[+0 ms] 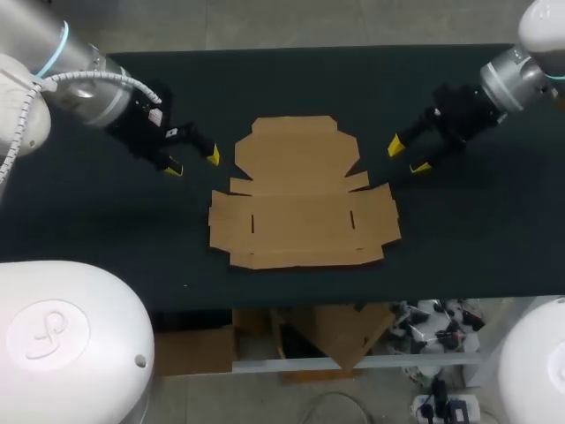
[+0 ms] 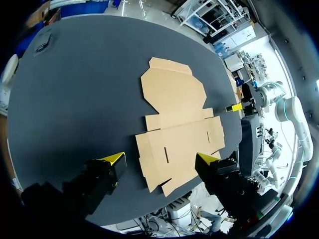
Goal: Assemble the packaging by folding the flat box into shape, placing the metal phone stand inside, and closing the box properly
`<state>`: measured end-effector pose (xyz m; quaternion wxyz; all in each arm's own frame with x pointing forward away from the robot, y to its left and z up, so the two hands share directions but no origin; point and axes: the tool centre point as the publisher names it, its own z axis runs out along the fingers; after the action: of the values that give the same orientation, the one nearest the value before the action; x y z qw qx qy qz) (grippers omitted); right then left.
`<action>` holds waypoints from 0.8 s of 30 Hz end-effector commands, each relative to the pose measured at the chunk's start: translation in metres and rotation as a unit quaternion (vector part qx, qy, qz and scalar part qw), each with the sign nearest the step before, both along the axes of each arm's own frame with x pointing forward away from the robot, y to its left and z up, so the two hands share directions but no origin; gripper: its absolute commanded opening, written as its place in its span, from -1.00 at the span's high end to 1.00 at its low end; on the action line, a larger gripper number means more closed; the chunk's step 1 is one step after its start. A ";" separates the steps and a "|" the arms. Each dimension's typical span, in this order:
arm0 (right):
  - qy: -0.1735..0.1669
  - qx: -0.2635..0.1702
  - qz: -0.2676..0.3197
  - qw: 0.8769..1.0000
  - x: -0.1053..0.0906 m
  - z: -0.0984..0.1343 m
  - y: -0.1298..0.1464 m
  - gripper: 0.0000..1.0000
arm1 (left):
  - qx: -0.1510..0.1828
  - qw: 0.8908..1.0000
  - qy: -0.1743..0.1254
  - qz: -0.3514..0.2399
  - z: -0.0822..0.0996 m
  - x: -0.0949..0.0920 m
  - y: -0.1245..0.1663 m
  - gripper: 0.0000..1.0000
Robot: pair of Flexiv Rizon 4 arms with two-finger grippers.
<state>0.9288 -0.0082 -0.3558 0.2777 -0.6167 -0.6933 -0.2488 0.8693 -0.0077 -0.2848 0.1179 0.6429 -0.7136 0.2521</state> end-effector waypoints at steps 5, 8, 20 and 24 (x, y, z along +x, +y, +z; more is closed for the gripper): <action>-0.044 -0.020 -0.025 0.999 -0.006 0.000 0.008 1.00 | 0.003 1.000 0.002 -0.002 -0.006 0.011 0.000 1.00; -0.063 -0.018 -0.034 0.997 -0.007 -0.002 0.007 1.00 | 0.005 1.000 -0.003 -0.002 -0.009 0.012 0.002 1.00; -0.086 -0.016 -0.049 0.995 -0.004 -0.004 0.000 1.00 | -0.006 1.000 -0.001 0.016 -0.012 0.017 0.007 1.00; -0.086 -0.016 -0.049 0.995 -0.004 -0.004 0.000 1.00 | -0.006 1.000 -0.001 0.016 -0.012 0.017 0.007 1.00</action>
<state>0.9243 -0.0078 -0.3600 0.1940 -0.6312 -0.6875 -0.3022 0.8861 -0.0006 -0.2968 0.1176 0.6528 -0.7017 0.2599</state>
